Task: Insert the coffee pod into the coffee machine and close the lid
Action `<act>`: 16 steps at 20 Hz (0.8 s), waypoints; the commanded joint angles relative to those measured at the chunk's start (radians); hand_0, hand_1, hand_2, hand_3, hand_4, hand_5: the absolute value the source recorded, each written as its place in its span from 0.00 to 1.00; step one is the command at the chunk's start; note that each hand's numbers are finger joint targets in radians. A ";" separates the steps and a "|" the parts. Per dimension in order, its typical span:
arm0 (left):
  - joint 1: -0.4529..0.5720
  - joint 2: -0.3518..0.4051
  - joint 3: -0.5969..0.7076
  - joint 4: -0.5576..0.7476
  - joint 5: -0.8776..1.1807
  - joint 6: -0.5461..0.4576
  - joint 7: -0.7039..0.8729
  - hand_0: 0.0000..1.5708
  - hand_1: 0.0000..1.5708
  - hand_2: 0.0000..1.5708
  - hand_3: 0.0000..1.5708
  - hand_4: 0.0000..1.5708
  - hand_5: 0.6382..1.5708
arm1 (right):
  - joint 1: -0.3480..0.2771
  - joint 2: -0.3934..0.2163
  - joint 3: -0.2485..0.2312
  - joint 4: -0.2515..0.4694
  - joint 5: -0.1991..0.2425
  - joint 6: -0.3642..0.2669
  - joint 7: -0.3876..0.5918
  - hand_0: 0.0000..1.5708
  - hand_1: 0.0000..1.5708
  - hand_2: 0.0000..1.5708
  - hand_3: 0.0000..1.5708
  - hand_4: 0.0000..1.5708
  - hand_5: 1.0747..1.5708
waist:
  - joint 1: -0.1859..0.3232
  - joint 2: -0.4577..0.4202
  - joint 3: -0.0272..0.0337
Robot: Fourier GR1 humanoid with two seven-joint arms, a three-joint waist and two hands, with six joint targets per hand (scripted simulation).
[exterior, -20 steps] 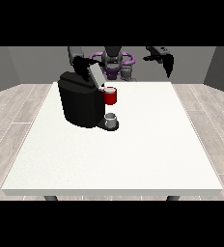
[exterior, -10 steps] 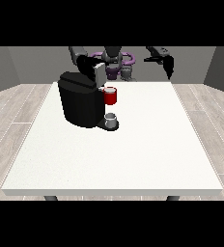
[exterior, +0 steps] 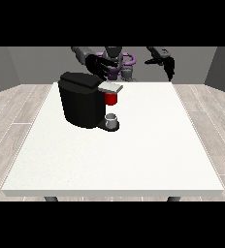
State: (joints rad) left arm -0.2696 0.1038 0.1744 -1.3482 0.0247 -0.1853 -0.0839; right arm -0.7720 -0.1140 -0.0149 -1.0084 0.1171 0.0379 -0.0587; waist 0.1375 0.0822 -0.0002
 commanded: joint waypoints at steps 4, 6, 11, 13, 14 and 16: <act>0.023 0.007 -0.014 0.043 -0.016 -0.013 -0.105 0.00 0.00 0.00 0.00 0.00 1.00 | -0.053 0.056 0.027 -0.007 0.034 -0.028 0.043 0.00 0.00 0.00 0.00 0.07 1.00 | -0.017 -0.016 -0.0001; 0.031 -0.028 -0.050 0.001 -0.028 0.006 -0.104 0.00 0.00 0.00 0.00 0.12 1.00 | -0.069 0.025 -0.016 0.025 0.014 -0.009 0.003 0.00 0.00 0.00 0.00 0.08 1.00 | 0.007 -0.001 0.0001; 0.063 -0.009 -0.035 -0.027 0.023 -0.041 -0.092 0.00 0.00 0.00 0.00 0.09 1.00 | 0.010 0.079 0.019 -0.017 -0.009 0.033 -0.064 0.00 0.00 0.00 0.00 0.11 1.00 | 0.005 -0.069 0.0003; 0.093 -0.031 -0.043 -0.002 0.007 -0.018 -0.097 0.00 0.00 0.00 0.00 0.16 1.00 | 0.132 0.112 0.094 -0.068 -0.055 0.051 -0.121 0.00 0.00 0.00 0.00 0.22 1.00 | -0.034 -0.124 0.0004; 0.061 -0.022 -0.017 0.055 -0.001 0.007 -0.128 0.00 0.00 0.00 0.00 0.12 1.00 | 0.163 0.112 0.138 -0.110 -0.091 0.037 -0.124 0.00 0.00 0.00 0.00 0.18 1.00 | -0.082 -0.112 0.0002; 0.093 -0.046 -0.045 0.021 -0.004 0.013 -0.083 0.00 0.00 0.00 0.00 0.12 1.00 | 0.248 0.113 0.140 -0.116 -0.163 -0.001 -0.134 0.00 0.00 0.00 0.00 0.18 1.00 | -0.064 -0.159 0.0006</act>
State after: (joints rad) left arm -0.2122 0.0787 0.1494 -1.3232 0.0253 -0.1775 -0.1724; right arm -0.6428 -0.0186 0.0839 -1.0858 0.0359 0.0644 -0.1479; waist 0.0821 -0.0283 0.0000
